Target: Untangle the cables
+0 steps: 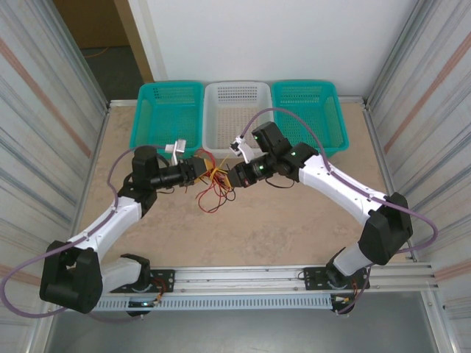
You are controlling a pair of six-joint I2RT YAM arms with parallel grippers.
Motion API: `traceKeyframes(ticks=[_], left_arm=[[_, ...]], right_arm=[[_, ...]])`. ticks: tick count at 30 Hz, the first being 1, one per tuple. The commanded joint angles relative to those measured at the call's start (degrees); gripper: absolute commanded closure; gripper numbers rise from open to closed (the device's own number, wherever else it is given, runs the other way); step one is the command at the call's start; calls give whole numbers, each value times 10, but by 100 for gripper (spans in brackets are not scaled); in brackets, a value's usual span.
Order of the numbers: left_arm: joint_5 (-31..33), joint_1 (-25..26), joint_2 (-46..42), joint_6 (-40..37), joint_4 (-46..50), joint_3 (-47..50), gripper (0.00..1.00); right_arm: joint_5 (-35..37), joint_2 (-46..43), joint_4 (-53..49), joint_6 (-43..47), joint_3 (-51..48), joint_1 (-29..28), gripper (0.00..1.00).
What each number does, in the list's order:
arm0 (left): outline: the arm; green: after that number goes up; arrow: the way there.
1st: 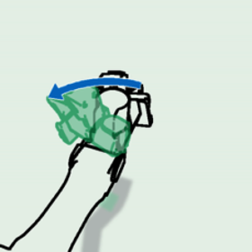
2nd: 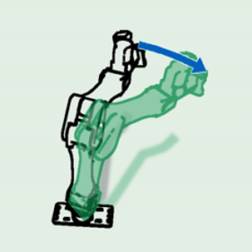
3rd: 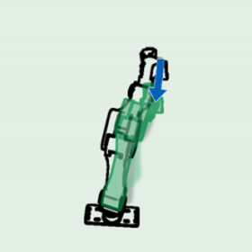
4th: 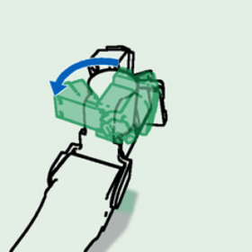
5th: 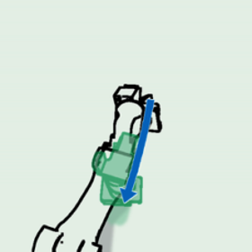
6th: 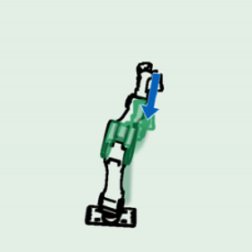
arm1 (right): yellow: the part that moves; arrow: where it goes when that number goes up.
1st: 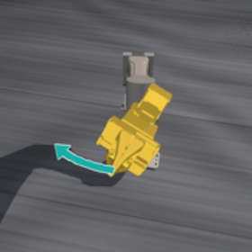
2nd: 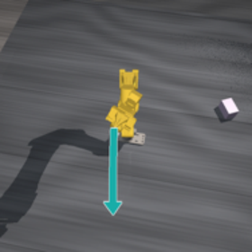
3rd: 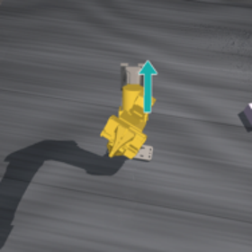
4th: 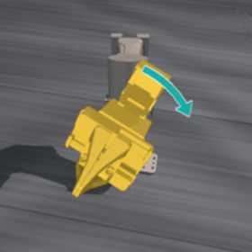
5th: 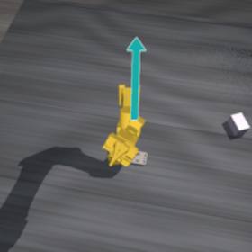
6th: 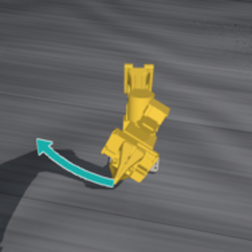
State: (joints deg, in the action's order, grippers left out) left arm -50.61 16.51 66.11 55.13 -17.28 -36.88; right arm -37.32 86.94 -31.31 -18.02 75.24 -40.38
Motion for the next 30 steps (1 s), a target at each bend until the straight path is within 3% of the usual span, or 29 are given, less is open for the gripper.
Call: traceKeyframes(ticks=[1,4,7,9,12,15,17,18,21,26,30], left_arm=[[-24,6,-5,-7,-43,-15,97],[-17,6,-10,-13,-37,-15,100],[-13,6,-10,-6,-35,-16,100],[-14,5,-8,9,-44,-15,84],[-8,5,-9,30,-62,-12,43],[-3,3,-13,61,-99,1,23],[5,-6,-21,109,-168,27,5],[18,-13,-29,132,-202,44,1],[71,-19,-70,155,-231,74,1],[162,-18,-144,127,-171,101,1],[177,-15,-135,134,-187,110,5]], right_arm=[[4,-24,21,-21,14,13,90],[5,-42,39,-35,-2,30,85],[5,-53,46,-39,-9,34,92],[2,-53,47,-40,-8,32,96],[-5,-53,57,-47,-11,32,99],[-7,-53,68,-55,-16,32,99],[-4,-50,73,-62,-18,34,99],[-4,-50,76,-67,-18,35,99],[-7,-47,93,-83,-24,37,99],[-31,-39,141,-121,-36,36,99],[-44,-27,166,-140,-35,24,100]])
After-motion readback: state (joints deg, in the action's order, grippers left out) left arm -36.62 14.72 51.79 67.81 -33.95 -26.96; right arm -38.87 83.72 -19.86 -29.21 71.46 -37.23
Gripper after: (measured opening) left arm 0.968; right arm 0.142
